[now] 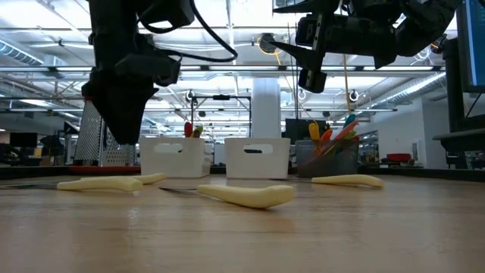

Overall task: Pick & Place Kitchen Items
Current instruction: Put the yellow knife into the right white bin

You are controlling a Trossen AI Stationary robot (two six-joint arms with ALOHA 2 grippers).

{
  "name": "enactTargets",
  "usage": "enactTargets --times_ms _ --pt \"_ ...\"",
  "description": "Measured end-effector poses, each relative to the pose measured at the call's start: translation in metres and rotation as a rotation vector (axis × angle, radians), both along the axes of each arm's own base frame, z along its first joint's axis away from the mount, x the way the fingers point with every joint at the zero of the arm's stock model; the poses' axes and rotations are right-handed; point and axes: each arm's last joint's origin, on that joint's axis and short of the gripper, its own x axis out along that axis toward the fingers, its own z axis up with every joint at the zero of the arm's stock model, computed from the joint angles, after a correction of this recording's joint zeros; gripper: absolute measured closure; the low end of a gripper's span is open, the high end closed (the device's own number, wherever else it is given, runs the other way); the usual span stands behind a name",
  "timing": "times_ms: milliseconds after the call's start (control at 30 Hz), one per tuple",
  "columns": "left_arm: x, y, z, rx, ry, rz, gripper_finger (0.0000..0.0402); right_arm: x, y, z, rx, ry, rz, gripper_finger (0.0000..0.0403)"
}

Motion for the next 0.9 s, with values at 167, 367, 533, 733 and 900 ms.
enactTargets --times_ms 167,367,533,733,900 --pt "-0.002 0.002 -0.008 -0.006 0.000 0.003 0.0226 0.000 0.000 0.000 0.000 0.000 -0.002 0.0210" --pt "-0.007 0.003 -0.015 -0.013 0.029 -0.009 0.0180 0.000 0.000 0.000 0.000 0.000 -0.003 0.0211" --pt "-0.010 0.003 -0.026 -0.055 0.020 -0.051 0.0150 0.000 0.000 0.000 0.007 0.002 -0.004 0.0211" --pt "-0.018 0.008 -0.039 -0.035 0.045 -0.047 0.0147 0.000 -0.001 0.000 0.011 0.003 -0.038 0.0211" --pt "-0.025 0.013 -0.054 -0.094 0.050 -0.078 0.0147 0.001 -0.002 0.000 0.011 0.003 -0.076 0.0211"
